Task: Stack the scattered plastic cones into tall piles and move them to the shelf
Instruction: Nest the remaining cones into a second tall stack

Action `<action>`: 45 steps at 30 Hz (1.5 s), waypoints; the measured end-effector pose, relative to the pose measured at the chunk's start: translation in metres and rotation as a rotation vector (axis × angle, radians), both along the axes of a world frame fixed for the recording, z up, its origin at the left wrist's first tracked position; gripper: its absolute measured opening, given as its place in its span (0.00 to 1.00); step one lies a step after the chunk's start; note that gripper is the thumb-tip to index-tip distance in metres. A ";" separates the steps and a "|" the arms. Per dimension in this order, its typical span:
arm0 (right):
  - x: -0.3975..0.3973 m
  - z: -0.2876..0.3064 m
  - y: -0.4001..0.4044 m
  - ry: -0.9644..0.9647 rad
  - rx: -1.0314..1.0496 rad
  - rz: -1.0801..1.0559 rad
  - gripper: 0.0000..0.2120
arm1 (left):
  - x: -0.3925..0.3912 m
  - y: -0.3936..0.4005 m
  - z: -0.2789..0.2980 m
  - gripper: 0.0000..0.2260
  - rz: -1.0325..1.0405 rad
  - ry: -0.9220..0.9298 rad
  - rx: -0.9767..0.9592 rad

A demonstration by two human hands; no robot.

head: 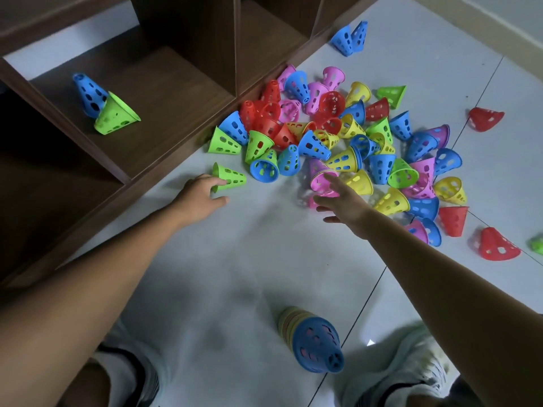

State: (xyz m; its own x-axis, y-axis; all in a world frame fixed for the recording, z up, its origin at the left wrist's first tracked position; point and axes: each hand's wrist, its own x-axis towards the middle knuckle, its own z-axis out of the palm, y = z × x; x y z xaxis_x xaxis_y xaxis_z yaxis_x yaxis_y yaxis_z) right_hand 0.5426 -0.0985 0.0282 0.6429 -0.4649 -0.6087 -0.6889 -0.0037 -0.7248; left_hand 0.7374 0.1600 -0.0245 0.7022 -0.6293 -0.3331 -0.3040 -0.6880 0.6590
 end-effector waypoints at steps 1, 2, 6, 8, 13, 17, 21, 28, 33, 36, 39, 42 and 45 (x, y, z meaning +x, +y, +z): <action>0.004 -0.001 -0.001 0.002 0.005 -0.002 0.36 | -0.002 -0.001 0.001 0.20 0.013 -0.001 -0.022; 0.007 -0.002 -0.003 0.003 0.010 -0.005 0.36 | -0.005 -0.001 0.003 0.18 0.033 -0.003 -0.043; 0.019 -0.006 -0.013 -0.007 0.082 -0.063 0.36 | -0.018 -0.004 0.012 0.10 0.148 -0.017 -0.121; 0.024 -0.007 -0.015 -0.017 0.135 -0.096 0.34 | -0.028 -0.002 0.016 0.10 0.223 0.079 -0.193; 0.036 -0.010 -0.019 -0.008 0.201 -0.140 0.22 | -0.068 -0.005 0.033 0.04 0.350 0.413 -0.416; 0.041 -0.010 -0.017 -0.068 0.204 -0.207 0.08 | -0.094 -0.007 0.051 0.05 0.346 0.613 -0.515; 0.031 -0.004 -0.016 -0.122 0.159 -0.286 0.13 | -0.105 -0.005 0.057 0.08 0.281 0.785 -0.534; -0.005 0.010 -0.016 -0.117 -0.017 -0.309 0.05 | -0.118 -0.001 0.065 0.25 0.083 1.033 -0.443; -0.036 0.028 -0.008 -0.202 0.100 -0.375 0.06 | -0.132 -0.005 0.088 0.26 -0.044 1.117 -0.465; -0.051 0.042 0.000 -0.272 0.212 -0.370 0.07 | -0.145 -0.006 0.103 0.29 -0.118 1.114 -0.417; -0.065 0.057 0.006 -0.336 0.381 -0.364 0.06 | -0.161 -0.006 0.113 0.24 -0.166 1.106 -0.376; -0.080 0.073 0.008 -0.380 0.486 -0.334 0.10 | -0.176 -0.003 0.118 0.16 -0.196 1.092 -0.328; -0.097 0.087 0.009 -0.377 0.567 -0.202 0.16 | -0.187 0.002 0.116 0.16 -0.220 1.084 -0.276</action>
State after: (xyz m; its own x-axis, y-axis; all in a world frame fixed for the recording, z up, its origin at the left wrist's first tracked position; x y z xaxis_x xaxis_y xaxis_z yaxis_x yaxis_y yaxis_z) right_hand 0.4454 -0.0894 0.1149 0.7922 -0.2747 -0.5450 -0.3378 0.5465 -0.7663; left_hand 0.5500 0.1620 0.0916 -0.0057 -0.8491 -0.5282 0.4211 -0.4811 0.7689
